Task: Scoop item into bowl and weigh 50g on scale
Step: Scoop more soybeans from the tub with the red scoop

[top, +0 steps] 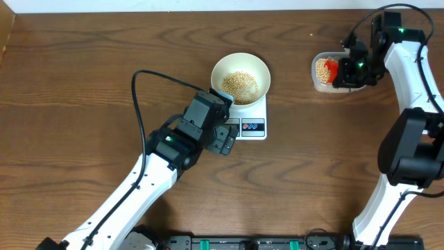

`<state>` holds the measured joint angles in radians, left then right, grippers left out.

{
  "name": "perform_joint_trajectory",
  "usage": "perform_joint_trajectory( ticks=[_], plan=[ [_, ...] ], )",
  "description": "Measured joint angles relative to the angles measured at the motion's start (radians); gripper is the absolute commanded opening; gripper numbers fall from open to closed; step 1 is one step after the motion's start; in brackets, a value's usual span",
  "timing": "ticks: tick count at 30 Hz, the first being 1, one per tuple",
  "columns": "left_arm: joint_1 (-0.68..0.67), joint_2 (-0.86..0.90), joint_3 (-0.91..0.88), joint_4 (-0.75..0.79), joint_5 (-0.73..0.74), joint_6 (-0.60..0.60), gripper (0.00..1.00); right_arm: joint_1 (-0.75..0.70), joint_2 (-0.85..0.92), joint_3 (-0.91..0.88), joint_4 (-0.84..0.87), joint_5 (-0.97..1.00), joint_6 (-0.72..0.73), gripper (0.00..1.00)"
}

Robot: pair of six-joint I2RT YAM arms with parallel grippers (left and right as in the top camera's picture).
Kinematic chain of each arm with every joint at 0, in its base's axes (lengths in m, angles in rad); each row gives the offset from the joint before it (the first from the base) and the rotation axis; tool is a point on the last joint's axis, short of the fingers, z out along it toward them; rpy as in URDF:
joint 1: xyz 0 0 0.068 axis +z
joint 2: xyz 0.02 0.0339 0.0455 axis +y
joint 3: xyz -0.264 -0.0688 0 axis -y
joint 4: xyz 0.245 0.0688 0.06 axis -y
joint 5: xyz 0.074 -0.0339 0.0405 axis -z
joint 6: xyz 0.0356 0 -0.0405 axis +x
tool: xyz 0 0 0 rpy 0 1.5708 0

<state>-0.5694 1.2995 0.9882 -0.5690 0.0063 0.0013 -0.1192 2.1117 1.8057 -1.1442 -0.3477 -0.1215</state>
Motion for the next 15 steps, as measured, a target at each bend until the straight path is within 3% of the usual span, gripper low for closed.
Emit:
perform_joint_trajectory(
  ticks=[15],
  plan=[
    [0.000,0.000,0.000,0.000,0.000,0.000,0.92,-0.033,0.000,-0.016,0.021,-0.177,0.008,0.01]
  ],
)
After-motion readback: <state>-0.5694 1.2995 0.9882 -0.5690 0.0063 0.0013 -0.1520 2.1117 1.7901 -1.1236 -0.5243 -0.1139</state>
